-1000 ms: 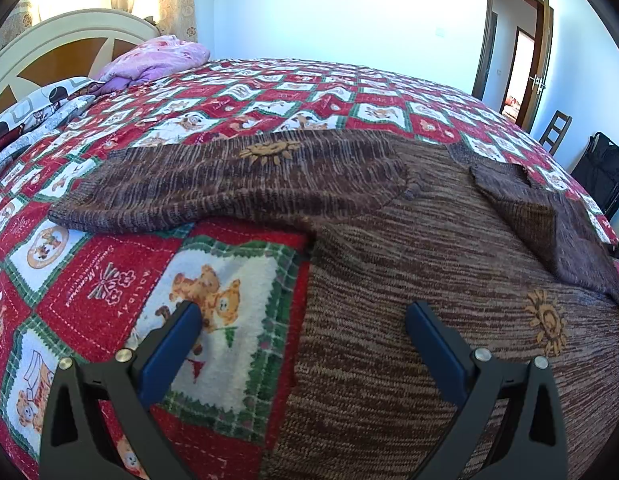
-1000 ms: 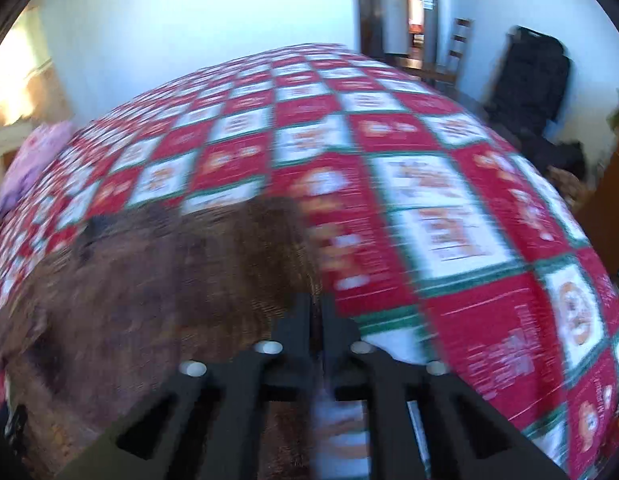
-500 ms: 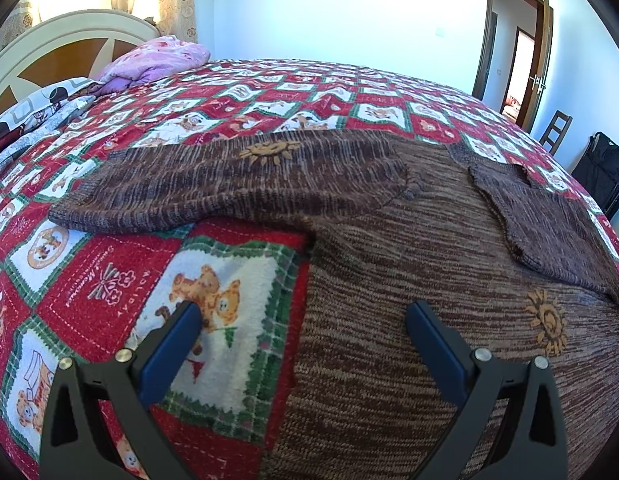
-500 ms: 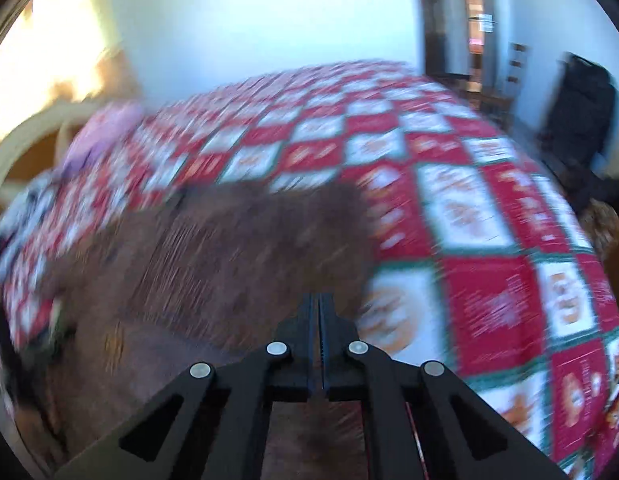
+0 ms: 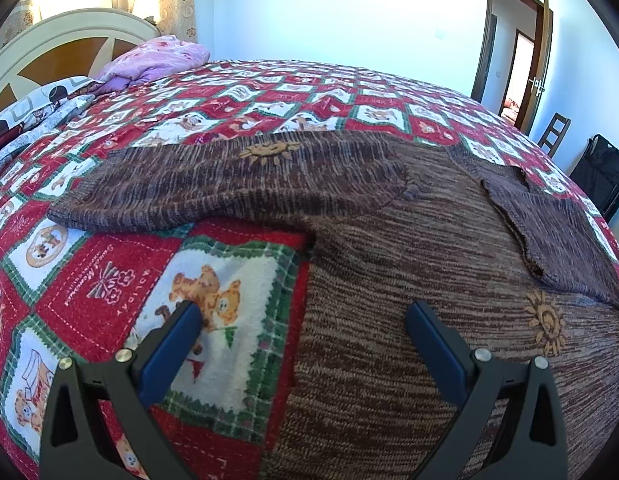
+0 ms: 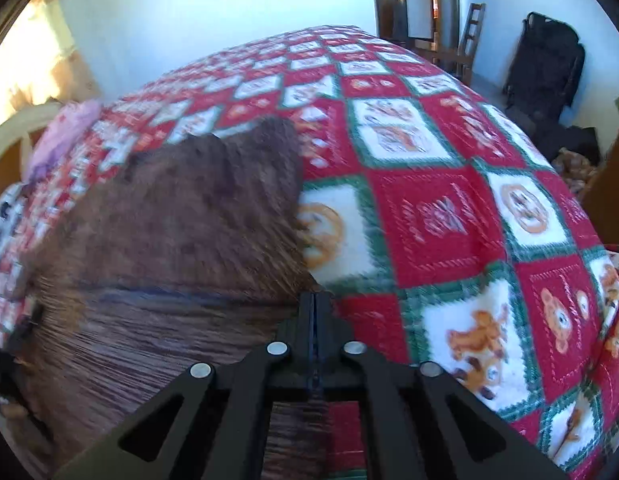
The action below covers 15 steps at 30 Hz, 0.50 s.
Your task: Fold small clothes
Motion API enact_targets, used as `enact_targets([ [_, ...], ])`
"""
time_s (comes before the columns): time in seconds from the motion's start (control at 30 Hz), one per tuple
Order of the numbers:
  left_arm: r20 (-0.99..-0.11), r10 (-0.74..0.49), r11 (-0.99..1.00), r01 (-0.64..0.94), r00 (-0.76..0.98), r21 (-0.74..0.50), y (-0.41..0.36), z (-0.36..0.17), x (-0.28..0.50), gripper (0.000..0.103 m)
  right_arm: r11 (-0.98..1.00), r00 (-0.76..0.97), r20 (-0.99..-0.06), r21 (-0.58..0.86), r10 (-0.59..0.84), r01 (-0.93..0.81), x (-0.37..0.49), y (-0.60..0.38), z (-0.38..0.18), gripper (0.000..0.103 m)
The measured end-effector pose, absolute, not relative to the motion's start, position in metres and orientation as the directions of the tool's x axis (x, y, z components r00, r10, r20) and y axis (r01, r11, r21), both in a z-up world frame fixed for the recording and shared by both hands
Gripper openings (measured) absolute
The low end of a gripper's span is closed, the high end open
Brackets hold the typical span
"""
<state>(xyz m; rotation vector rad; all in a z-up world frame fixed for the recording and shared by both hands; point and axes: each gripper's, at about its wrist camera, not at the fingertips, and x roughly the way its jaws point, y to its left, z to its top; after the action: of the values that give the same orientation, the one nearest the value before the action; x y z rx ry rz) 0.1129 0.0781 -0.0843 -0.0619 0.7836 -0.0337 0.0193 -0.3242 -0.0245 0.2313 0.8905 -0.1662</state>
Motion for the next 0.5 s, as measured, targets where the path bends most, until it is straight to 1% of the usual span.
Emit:
enact_targets([
  [0.03, -0.704, -0.053, 0.998, 0.007, 0.708, -0.068, 0.078, -0.084, 0.112, 0.103, 0.97, 0.643, -0.763, 0.106, -0.062, 0.22, 0.024, -0.32, -0.014, 0.004],
  [0.07, -0.704, -0.053, 0.998, 0.007, 0.708, -0.068, 0.078, -0.084, 0.112, 0.103, 0.975, 0.672, -0.737, 0.094, -0.069, 0.203, 0.033, -0.316, -0.003, 0.012],
  [0.1, -0.704, -0.054, 0.998, 0.008, 0.708, -0.068, 0.078, -0.084, 0.112, 0.103, 0.976, 0.695, -0.716, 0.103, -0.063, 0.194, 0.044, -0.316, 0.004, 0.023],
  [0.13, -0.704, -0.054, 0.998, 0.008, 0.708, -0.068, 0.077, -0.084, 0.112, 0.103, 0.974, 0.705, -0.707, 0.113, -0.058, 0.194, 0.059, -0.318, 0.008, 0.058],
  [0.17, -0.704, -0.053, 0.998, 0.008, 0.708, -0.068, 0.077, -0.084, 0.112, 0.103, 0.972, 0.697, -0.714, 0.113, -0.066, 0.208, 0.078, -0.322, 0.007, 0.075],
  [0.2, -0.704, -0.053, 0.998, 0.008, 0.708, -0.068, 0.078, -0.084, 0.112, 0.103, 0.97, 0.687, -0.723, 0.108, -0.076, 0.22, 0.099, -0.325, 0.003, 0.084],
  [0.23, -0.704, -0.054, 0.998, 0.008, 0.708, -0.069, 0.078, -0.084, 0.112, 0.103, 0.967, 0.671, -0.735, 0.091, -0.097, 0.24, 0.115, -0.329, -0.003, 0.084],
  [0.27, -0.704, -0.054, 0.998, 0.008, 0.708, -0.069, 0.077, -0.084, 0.112, 0.103, 0.965, 0.656, -0.746, 0.069, -0.119, 0.254, 0.132, -0.332, -0.009, 0.082],
  [0.3, -0.704, -0.054, 0.998, 0.008, 0.708, -0.068, 0.078, -0.084, 0.112, 0.103, 0.968, 0.652, -0.748, 0.053, -0.124, 0.245, 0.143, -0.334, -0.014, 0.077],
  [0.37, -0.704, -0.053, 0.998, 0.007, 0.708, -0.068, 0.077, -0.084, 0.112, 0.103, 0.972, 0.594, -0.791, -0.001, -0.143, 0.233, 0.168, -0.335, -0.033, 0.05],
  [0.4, -0.704, -0.053, 0.998, 0.008, 0.708, -0.068, 0.078, -0.084, 0.112, 0.103, 0.971, 0.559, -0.817, -0.003, -0.142, 0.241, 0.179, -0.34, -0.043, 0.046],
  [0.43, -0.704, -0.054, 0.998, 0.007, 0.708, -0.068, 0.077, -0.084, 0.112, 0.103, 0.969, 0.549, -0.828, 0.031, -0.111, 0.244, 0.184, -0.345, -0.051, 0.045],
  [0.5, -0.703, -0.054, 0.998, 0.007, 0.709, -0.068, 0.078, -0.084, 0.112, 0.103, 0.964, 0.585, -0.808, 0.096, -0.072, 0.25, 0.183, -0.351, -0.048, 0.019],
])
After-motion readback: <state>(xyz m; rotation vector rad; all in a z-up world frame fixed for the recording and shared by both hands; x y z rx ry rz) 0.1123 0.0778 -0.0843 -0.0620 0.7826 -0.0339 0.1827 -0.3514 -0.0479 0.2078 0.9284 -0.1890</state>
